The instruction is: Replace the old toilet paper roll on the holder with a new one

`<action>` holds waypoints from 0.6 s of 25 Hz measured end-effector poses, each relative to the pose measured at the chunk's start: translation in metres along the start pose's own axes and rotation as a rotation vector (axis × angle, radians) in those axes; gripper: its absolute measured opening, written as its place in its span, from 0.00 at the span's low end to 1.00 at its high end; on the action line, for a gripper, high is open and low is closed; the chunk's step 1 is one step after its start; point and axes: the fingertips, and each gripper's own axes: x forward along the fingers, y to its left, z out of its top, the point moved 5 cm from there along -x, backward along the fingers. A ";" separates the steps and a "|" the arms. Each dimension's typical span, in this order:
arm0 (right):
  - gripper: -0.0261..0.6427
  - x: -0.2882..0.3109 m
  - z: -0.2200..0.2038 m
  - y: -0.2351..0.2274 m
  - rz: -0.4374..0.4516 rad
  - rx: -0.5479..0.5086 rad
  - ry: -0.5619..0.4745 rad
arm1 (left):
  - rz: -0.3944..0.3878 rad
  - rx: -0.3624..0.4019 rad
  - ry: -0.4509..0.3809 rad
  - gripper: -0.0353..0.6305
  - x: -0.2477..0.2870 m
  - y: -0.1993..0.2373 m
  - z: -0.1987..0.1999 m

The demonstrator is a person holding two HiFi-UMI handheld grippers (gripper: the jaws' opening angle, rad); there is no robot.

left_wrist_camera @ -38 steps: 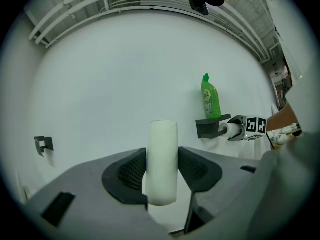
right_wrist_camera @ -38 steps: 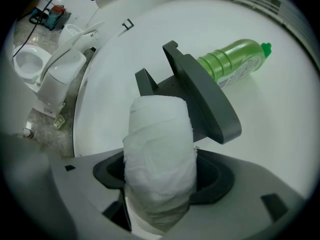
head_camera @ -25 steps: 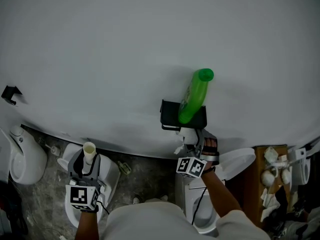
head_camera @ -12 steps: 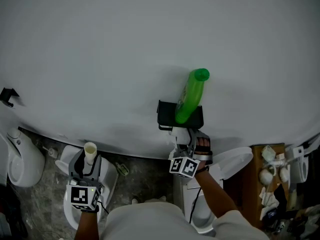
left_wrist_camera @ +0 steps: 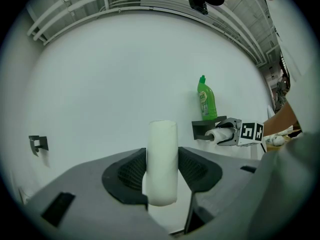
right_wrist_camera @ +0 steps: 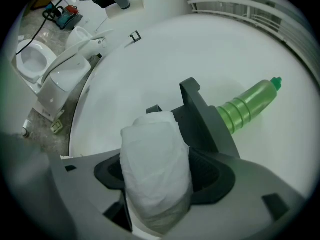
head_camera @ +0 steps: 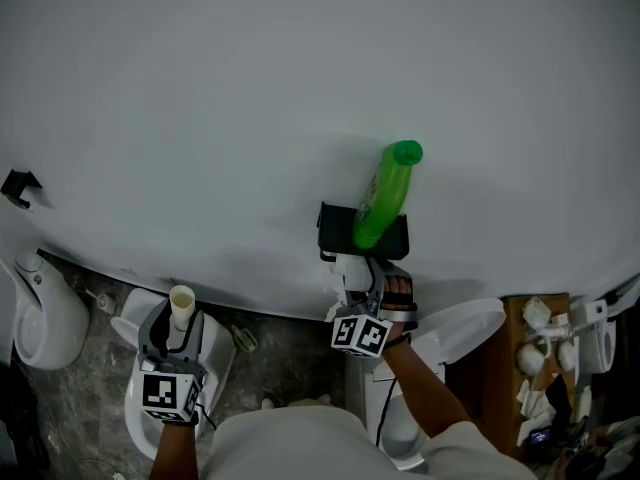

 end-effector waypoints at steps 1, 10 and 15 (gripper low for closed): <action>0.51 0.000 0.002 0.000 0.004 0.001 -0.004 | 0.004 -0.002 0.000 0.35 -0.001 0.001 -0.001; 0.51 -0.001 0.019 0.003 0.034 0.011 -0.017 | 0.016 -0.024 -0.003 0.35 -0.013 0.002 -0.007; 0.51 -0.001 0.028 0.008 0.082 0.020 -0.031 | -0.009 -0.026 -0.015 0.35 -0.012 -0.005 -0.003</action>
